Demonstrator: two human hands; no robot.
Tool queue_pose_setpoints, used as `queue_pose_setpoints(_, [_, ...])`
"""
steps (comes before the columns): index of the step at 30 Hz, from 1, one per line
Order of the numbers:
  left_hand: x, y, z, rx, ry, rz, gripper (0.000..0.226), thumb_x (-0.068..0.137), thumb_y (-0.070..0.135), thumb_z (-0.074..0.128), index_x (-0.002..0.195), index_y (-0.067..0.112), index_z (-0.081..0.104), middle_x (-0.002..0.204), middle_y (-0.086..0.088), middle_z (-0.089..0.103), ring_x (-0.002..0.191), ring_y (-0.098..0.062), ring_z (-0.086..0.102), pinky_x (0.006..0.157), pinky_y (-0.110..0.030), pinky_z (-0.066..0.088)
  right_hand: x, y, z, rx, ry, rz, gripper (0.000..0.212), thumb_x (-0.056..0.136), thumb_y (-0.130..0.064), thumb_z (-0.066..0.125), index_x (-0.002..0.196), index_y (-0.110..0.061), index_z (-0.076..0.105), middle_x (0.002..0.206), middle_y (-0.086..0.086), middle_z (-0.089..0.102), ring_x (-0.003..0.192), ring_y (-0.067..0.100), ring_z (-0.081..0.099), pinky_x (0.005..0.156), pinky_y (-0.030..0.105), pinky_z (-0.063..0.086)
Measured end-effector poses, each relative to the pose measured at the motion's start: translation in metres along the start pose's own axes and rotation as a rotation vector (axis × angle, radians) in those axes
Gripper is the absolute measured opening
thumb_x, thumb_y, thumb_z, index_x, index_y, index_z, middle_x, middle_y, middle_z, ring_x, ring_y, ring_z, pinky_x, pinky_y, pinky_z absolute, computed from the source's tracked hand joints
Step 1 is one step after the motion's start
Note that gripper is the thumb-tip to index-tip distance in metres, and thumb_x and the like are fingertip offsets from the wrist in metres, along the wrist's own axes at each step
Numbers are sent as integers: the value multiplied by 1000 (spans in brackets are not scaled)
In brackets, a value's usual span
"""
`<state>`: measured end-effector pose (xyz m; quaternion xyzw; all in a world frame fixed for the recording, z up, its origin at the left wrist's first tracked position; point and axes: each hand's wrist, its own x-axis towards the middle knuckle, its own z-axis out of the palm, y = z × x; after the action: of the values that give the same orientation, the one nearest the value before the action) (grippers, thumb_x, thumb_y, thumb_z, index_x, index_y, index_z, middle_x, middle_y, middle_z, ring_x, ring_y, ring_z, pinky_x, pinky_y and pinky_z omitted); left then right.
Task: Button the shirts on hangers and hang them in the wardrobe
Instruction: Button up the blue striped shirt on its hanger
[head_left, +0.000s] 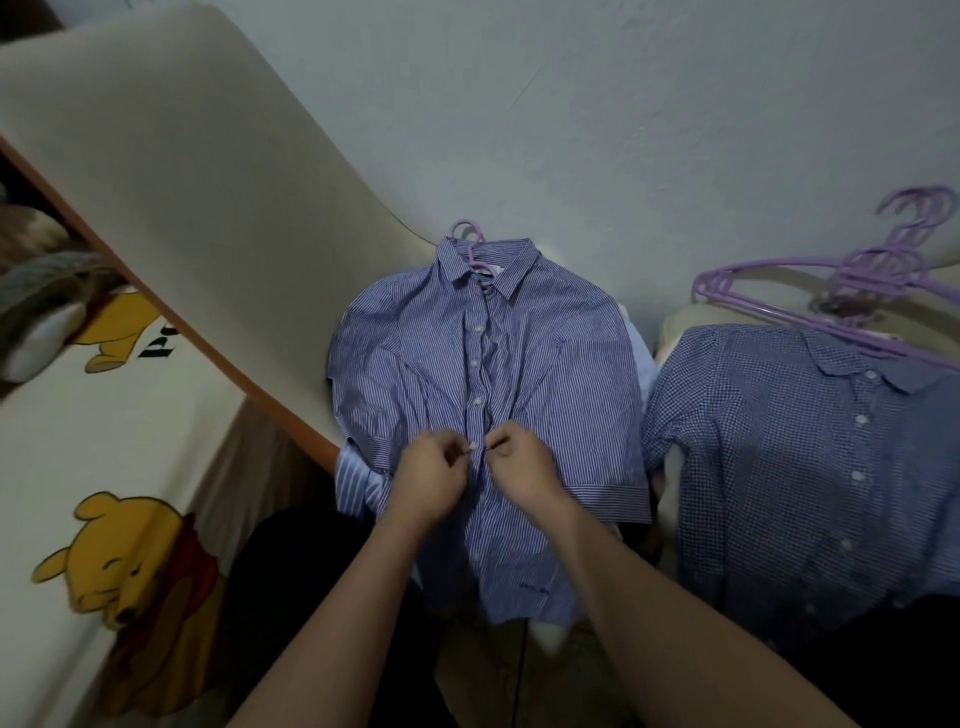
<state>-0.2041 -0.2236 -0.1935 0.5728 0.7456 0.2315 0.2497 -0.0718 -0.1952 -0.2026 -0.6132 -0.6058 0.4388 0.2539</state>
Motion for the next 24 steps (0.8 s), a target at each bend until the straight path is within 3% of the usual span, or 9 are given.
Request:
queue_pose_setpoints(3, [-21,1,-1,292,-62,137,27,94,39,62,115,22,57,113,-1,51,99,-24,59,78,-35,48,-11,9,-8,-125,-63,-107,19,94,-8,59,109,-18,61,92,4,49,61,7,45,43,9,32])
queue_pose_setpoints(6, [-31,-2,-3,422,-148,171,37,93,42,59,122,23,45,120,-2,50,107,-27,59,81,-40,51,-23,10,-12,-270,-88,-178,27,94,-17,62,120,-19,55,98,0,48,71,7,49,63,18,39])
queue_pose_setpoints(8, [-37,-6,-3,345,-152,162,34,90,32,61,117,20,43,118,-4,53,105,-30,60,81,-43,52,-31,7,-12,-373,-114,-200,37,93,-20,63,127,-19,48,100,2,54,83,18,57,76,31,46])
queue_pose_setpoints(11, [-46,-15,-2,181,-73,120,26,86,16,63,103,17,43,99,-6,60,92,-32,61,74,-41,49,-43,4,-10,-502,-116,-210,41,92,-16,60,128,-17,40,106,8,63,96,31,63,87,40,49])
queue_pose_setpoints(15, [-52,-22,-4,-35,-12,96,25,84,4,63,103,17,53,84,-2,63,78,-25,61,70,-35,47,-51,3,-7,-580,-122,-235,36,90,-5,54,119,-21,41,112,4,56,95,30,58,98,48,41])
queue_pose_setpoints(17, [-53,-22,-5,-133,3,83,33,85,0,63,110,22,60,80,0,63,74,-20,60,70,-27,42,-50,2,-9,-628,-144,-250,24,92,-6,51,109,-22,45,108,4,51,91,29,55,98,46,41])
queue_pose_setpoints(19, [-53,-22,-6,-121,16,108,47,87,2,62,127,25,62,88,-1,64,82,-20,61,76,-26,43,-48,2,-11,-660,-139,-261,14,94,-12,51,106,-20,51,108,4,51,92,31,57,89,41,43])
queue_pose_setpoints(21, [-52,-22,-3,7,-4,131,53,90,9,60,139,28,56,109,-5,61,99,-26,60,89,-34,48,-48,3,-11,-658,-117,-256,11,94,-14,51,103,-19,55,107,4,52,93,32,58,81,37,43])
queue_pose_setpoints(24, [-54,-19,-2,210,-44,150,53,93,22,55,142,39,43,117,-2,49,101,-31,60,85,-46,53,-49,4,-10,-608,-114,-222,4,94,-20,54,96,-22,57,101,0,47,92,30,58,85,37,44])
